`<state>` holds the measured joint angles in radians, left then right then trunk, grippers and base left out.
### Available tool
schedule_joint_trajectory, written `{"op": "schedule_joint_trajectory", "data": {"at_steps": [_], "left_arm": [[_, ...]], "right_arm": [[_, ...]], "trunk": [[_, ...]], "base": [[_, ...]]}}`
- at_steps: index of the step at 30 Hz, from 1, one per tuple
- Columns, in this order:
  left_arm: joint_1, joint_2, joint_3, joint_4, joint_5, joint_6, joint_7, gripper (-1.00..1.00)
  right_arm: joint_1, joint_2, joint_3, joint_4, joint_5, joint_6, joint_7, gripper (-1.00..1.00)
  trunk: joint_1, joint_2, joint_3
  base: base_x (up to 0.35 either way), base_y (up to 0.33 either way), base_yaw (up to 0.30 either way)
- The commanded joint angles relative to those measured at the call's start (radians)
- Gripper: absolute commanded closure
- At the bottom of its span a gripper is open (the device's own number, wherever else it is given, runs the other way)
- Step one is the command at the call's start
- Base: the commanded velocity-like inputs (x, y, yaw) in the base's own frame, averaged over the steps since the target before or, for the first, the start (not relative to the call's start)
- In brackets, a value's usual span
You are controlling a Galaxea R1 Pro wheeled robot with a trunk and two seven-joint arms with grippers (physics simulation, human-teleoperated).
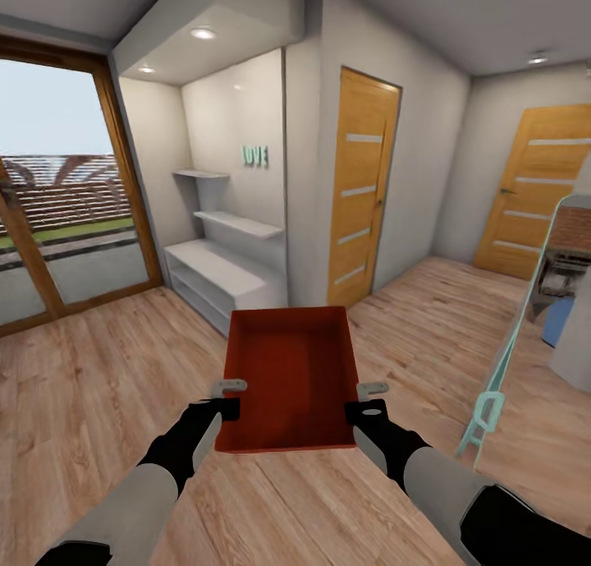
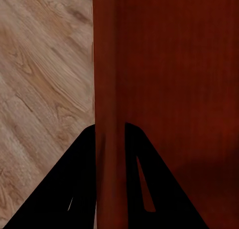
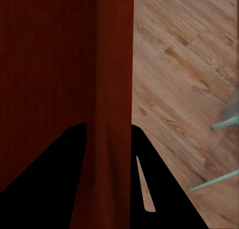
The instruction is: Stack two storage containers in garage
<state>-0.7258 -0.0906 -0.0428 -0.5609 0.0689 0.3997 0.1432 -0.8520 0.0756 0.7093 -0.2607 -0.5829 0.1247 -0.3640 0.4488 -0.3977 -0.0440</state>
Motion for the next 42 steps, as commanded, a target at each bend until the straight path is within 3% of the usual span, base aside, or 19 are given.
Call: {"op": "schedule_joint_trajectory", "data": {"at_steps": [1,17,42], "left_arm": [[0.000,0.002,-0.003,0.036,-0.006,0.008,0.013,1.00],[0.000,0.002,-0.003,0.036,-0.006,0.008,0.013,1.00],[0.000,0.002,-0.003,0.036,-0.006,0.008,0.013,1.00]], "right_arm": [[-0.002,-0.001,-0.032,-0.003,0.026,-0.042,-0.069,1.00],[-0.002,0.000,-0.032,-0.003,0.026,-0.041,-0.069,1.00],[-0.002,0.000,-0.033,-0.003,0.026,-0.041,-0.069,1.00]], "trunk": [[0.001,-0.002,-0.002],[0.001,-0.002,-0.002],[0.001,-0.002,-0.002]], "base": [[0.322,0.000,-0.196],[0.322,0.000,-0.228],[0.322,0.000,-0.008]]}}
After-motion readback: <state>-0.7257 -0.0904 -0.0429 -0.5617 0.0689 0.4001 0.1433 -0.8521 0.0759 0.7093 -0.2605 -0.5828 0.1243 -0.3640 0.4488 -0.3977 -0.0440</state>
